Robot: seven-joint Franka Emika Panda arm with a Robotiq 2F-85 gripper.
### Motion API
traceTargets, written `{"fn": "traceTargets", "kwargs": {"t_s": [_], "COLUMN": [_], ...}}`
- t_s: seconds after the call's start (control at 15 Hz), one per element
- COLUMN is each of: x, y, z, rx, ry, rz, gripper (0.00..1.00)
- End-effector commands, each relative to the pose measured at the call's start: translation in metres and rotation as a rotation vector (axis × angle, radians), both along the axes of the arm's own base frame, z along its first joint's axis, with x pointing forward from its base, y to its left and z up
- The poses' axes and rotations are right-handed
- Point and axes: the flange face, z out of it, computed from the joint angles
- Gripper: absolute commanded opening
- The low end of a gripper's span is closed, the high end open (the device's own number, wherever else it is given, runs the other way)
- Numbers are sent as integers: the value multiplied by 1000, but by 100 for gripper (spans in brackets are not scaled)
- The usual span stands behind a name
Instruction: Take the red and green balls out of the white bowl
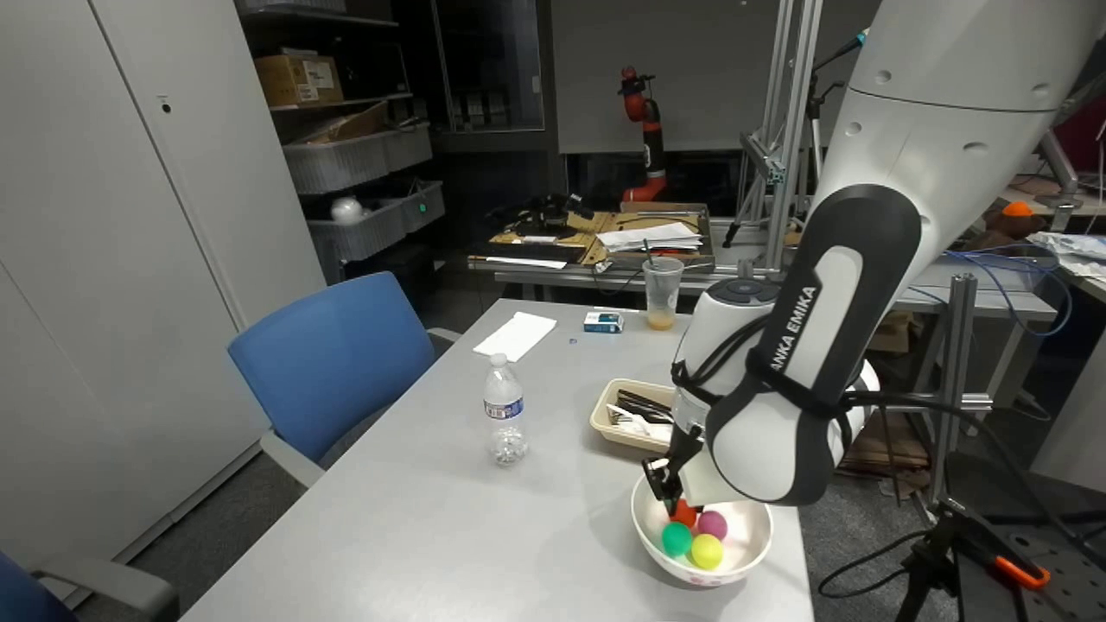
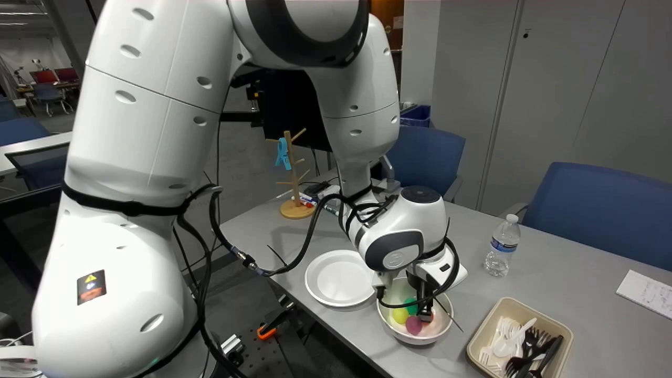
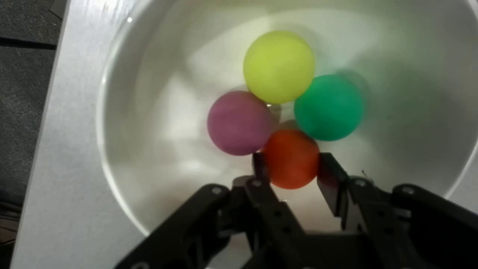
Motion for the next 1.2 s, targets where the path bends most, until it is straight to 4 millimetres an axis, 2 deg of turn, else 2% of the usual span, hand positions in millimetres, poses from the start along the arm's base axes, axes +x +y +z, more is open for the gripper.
{"fn": "traceTargets", "kwargs": {"t_s": [0.0, 0.53, 1.13], "x": [1, 3, 3], "y": [0, 1, -3], "z": [-2, -1, -1], "rx": [-10, -23, -26], "ry": [7, 1, 99], "rz": [-2, 73, 292], "gripper": [13, 13, 13]}}
